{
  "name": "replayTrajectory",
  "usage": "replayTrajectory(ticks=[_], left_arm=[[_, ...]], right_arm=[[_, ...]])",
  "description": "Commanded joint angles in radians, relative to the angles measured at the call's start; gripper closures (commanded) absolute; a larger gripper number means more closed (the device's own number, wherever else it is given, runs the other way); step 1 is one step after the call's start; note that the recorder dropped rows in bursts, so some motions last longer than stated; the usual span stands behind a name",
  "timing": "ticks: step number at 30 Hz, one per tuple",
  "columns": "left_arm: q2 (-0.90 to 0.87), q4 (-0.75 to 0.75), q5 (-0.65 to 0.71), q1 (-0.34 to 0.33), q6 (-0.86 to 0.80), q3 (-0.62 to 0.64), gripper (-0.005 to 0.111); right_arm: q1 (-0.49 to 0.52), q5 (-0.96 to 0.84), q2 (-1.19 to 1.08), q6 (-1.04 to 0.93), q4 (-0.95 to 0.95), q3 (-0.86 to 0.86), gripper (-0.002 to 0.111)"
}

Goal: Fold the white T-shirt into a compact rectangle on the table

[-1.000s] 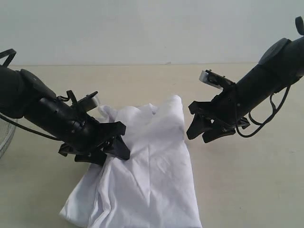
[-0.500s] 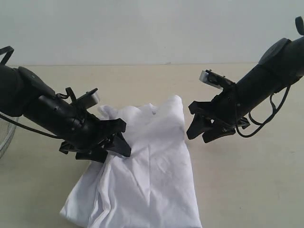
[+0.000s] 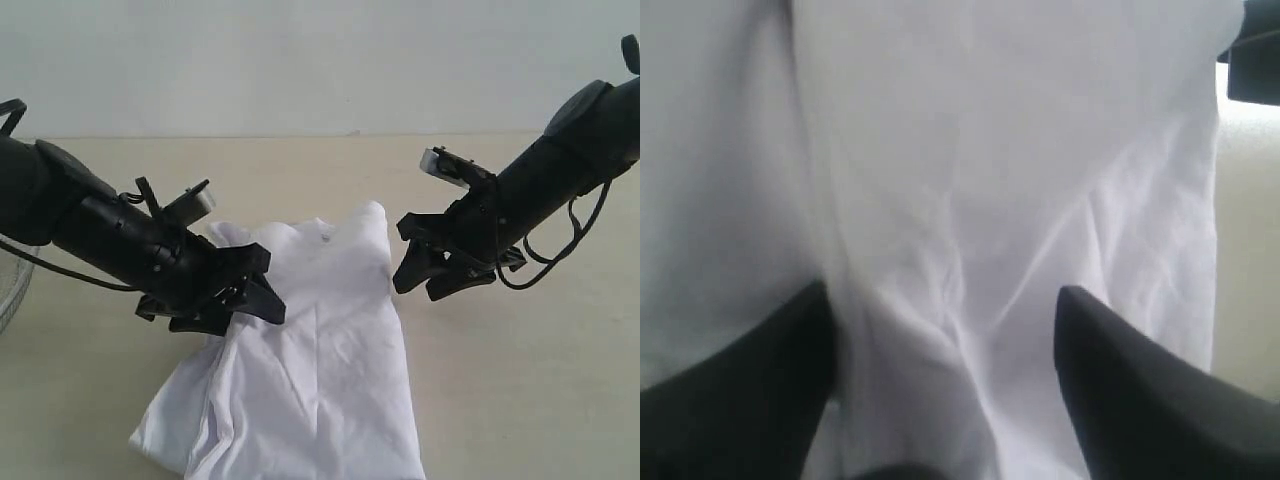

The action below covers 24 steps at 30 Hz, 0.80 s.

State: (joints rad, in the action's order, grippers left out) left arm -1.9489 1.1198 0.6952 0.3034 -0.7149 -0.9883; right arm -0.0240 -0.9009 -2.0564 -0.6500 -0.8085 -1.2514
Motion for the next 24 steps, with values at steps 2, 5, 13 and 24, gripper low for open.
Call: replayTrajectory(ticks=[2, 5, 13, 24], left_arm=[[0.022, -0.06, 0.013, 0.008, 0.038, -0.013, 0.052], [0.029, -0.067, 0.011, 0.008, 0.046, -0.013, 0.054], [0.052, -0.065, 0.004, 0.008, 0.046, -0.013, 0.054], [0.051, -0.055, 0.012, 0.008, 0.046, -0.013, 0.055]], right_arm=[[0.004, 0.002, 0.0, -0.007, 0.007, -0.004, 0.061], [0.004, 0.002, 0.0, -0.007, 0.007, -0.004, 0.061], [0.004, 0.0, 0.0, -0.007, 0.007, -0.004, 0.061], [0.004, 0.002, 0.0, -0.007, 0.007, -0.004, 0.061]])
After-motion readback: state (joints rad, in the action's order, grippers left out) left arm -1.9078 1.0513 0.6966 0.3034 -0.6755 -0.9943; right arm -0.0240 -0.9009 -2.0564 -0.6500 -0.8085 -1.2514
